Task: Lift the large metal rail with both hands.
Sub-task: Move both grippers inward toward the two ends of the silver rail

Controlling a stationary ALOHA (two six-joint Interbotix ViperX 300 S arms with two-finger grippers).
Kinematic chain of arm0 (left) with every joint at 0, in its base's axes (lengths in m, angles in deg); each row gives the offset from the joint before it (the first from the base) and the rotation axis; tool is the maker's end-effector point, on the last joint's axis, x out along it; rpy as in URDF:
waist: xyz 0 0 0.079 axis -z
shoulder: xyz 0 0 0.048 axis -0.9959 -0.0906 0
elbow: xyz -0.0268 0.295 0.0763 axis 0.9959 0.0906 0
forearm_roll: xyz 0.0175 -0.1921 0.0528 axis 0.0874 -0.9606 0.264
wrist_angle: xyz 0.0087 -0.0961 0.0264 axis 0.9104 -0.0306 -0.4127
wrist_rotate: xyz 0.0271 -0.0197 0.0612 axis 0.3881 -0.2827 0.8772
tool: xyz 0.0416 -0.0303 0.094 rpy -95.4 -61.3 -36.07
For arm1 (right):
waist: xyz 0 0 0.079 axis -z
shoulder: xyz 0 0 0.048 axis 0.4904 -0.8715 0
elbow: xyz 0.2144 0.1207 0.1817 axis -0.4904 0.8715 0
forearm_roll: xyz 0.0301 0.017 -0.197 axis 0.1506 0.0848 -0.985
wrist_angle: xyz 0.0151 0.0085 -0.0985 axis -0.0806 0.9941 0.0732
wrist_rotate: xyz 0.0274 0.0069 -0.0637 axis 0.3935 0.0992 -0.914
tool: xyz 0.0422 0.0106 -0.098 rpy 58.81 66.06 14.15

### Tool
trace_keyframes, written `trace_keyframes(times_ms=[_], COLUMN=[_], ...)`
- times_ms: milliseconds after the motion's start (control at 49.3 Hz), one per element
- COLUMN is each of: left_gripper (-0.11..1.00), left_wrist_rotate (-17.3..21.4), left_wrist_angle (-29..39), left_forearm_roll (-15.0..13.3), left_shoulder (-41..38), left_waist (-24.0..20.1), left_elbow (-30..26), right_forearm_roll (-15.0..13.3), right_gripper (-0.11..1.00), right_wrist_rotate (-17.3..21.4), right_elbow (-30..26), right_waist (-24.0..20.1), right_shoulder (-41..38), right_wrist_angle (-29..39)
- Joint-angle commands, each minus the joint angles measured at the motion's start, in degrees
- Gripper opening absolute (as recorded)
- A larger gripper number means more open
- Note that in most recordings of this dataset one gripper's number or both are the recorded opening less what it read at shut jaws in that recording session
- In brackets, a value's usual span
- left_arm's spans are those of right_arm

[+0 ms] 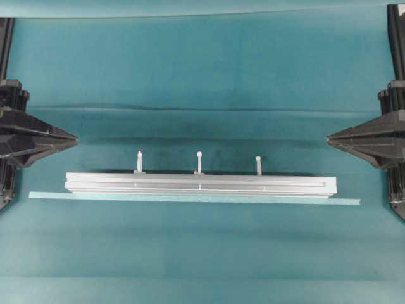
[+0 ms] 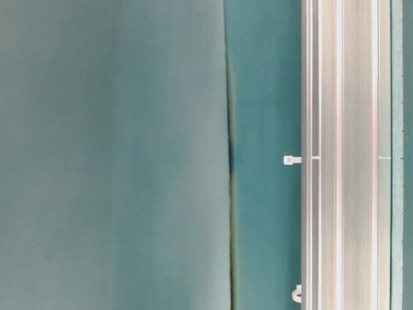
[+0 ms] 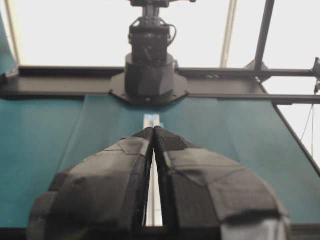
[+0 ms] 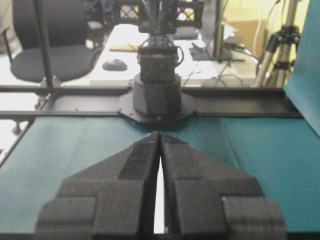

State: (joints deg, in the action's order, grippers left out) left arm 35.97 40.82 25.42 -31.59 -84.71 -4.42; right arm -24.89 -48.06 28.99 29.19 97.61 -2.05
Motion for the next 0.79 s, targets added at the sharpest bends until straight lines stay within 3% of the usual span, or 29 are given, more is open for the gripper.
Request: trace_keyframes(times_ms=[0, 61, 142, 325, 467, 649, 771], left_gripper=[0.14, 0.15, 0.04, -0.01, -0.01, -0.01, -0.01], left_wrist_rotate=[-2.1, -3.3, -5.8, -10.2, -10.3, -9.9, -9.5], left_wrist_angle=[4.1, 7.7, 11.3, 22.8, 32.6, 46.6, 55.5], left_forearm_roll=[0.3, 0.4, 0.4, 0.8, 0.8, 0.8, 0.9], left_shoulder=[-2.1, -2.9, -4.1, -6.2, -7.8, -12.5, -16.9], left_waist=[0.4, 0.5, 0.6, 0.8, 0.9, 1.3, 2.0], left_elbow=[-2.5, -4.0, -6.7, -12.8, -18.1, -25.3, -29.0], right_forearm_roll=[1.1, 4.6, 7.6, 7.6, 7.9, 7.8, 7.6], right_gripper=[0.11, 0.07, 0.0, 0.0, 0.0, 0.0, 0.0], right_wrist_rotate=[0.8, 1.8, 4.4, 6.3, 7.3, 12.7, 14.2], right_elbow=[-1.0, -1.8, -4.1, -10.9, -15.7, -20.2, -22.5], right_waist=[-0.4, -0.4, -0.5, -2.0, -2.0, -2.0, -2.0], right_shoulder=[-0.8, -1.2, -2.3, -6.2, -10.5, -16.5, -20.4], right_wrist_angle=[-0.1, 1.8, 5.6, 17.6, 29.3, 42.6, 50.7])
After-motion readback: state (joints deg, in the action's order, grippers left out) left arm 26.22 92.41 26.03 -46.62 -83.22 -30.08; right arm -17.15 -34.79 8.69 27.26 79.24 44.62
